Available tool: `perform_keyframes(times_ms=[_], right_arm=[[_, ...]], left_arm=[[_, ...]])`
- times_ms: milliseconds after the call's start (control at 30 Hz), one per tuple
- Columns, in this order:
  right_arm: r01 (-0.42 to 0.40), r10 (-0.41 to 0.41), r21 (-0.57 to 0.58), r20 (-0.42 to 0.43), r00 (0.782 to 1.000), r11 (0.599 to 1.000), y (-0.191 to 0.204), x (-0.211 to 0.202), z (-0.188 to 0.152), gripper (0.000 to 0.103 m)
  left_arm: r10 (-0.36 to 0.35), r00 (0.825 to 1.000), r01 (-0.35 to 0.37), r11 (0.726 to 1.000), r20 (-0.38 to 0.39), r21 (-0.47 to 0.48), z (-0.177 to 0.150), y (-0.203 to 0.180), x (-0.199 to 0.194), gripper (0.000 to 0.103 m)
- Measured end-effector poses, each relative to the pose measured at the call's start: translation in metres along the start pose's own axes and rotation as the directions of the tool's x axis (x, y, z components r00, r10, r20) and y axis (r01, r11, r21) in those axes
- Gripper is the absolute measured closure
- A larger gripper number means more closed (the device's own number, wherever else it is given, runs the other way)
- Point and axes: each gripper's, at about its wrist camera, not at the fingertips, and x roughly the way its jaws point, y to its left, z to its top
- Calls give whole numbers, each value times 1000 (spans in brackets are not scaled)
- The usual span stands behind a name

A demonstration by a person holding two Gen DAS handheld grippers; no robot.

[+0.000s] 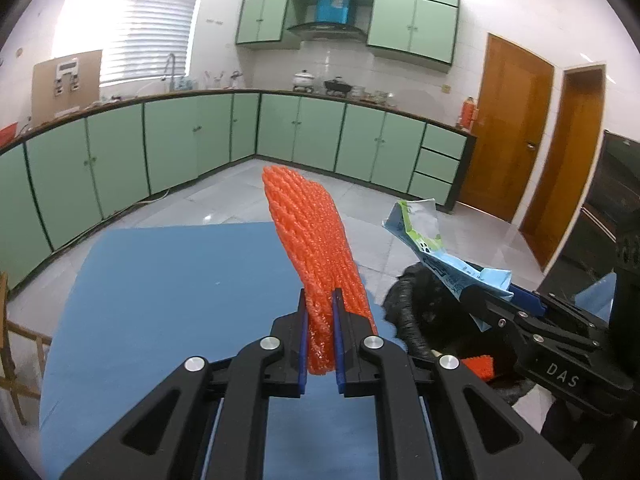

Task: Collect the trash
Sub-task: 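Carry the mesh and carton over the bin and open both tools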

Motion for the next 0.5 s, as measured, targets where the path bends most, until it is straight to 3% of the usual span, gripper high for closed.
perform_keyframes(times_ms=[500], right_arm=[[150, -153, 61, 41, 987, 987, -84, -42, -6, 57]], left_arm=[[-136, 990, 138, 986, -23, 94, 11, -84, 34, 93]])
